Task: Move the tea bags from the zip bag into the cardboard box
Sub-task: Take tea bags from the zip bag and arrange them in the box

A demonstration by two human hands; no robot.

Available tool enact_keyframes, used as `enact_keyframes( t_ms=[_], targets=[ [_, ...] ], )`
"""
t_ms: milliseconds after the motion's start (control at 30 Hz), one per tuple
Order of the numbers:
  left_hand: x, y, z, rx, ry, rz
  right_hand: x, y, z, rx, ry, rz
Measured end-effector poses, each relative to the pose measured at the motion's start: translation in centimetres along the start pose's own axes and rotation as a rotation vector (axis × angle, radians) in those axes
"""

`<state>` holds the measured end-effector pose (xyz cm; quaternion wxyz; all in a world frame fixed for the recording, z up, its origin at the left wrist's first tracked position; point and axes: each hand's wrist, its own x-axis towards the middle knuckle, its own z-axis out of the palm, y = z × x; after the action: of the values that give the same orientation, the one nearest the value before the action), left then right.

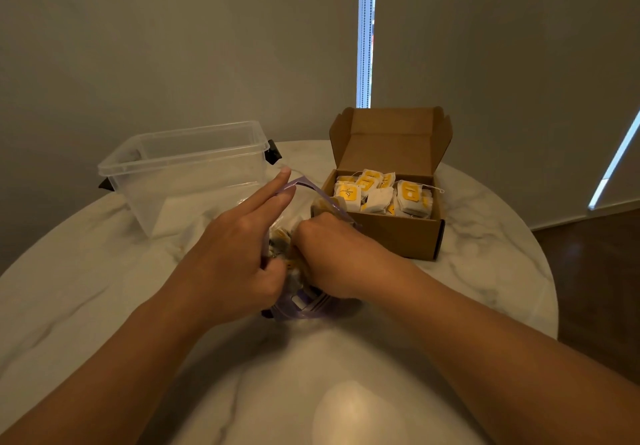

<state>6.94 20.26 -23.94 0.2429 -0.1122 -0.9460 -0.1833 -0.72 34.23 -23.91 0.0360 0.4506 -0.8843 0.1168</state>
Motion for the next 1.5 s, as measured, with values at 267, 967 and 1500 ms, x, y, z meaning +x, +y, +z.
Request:
enact_keyframes(
  t_ms=[267,967,1500],
  targets=[
    [0.1,0.3,-0.1,0.011,-0.011,-0.001,-0.3,-0.4,0.2,0.066,-0.027,0.019],
    [0.0,-0.2,0.2,0.005,0.066,0.038,-8.2,5.5,-6.5,0.768,0.482,0.142],
    [0.1,-0.5,0.4,0.028,0.056,0.017,-4.0,12.8,-7.4,0.262,0.272,0.355]
  ],
)
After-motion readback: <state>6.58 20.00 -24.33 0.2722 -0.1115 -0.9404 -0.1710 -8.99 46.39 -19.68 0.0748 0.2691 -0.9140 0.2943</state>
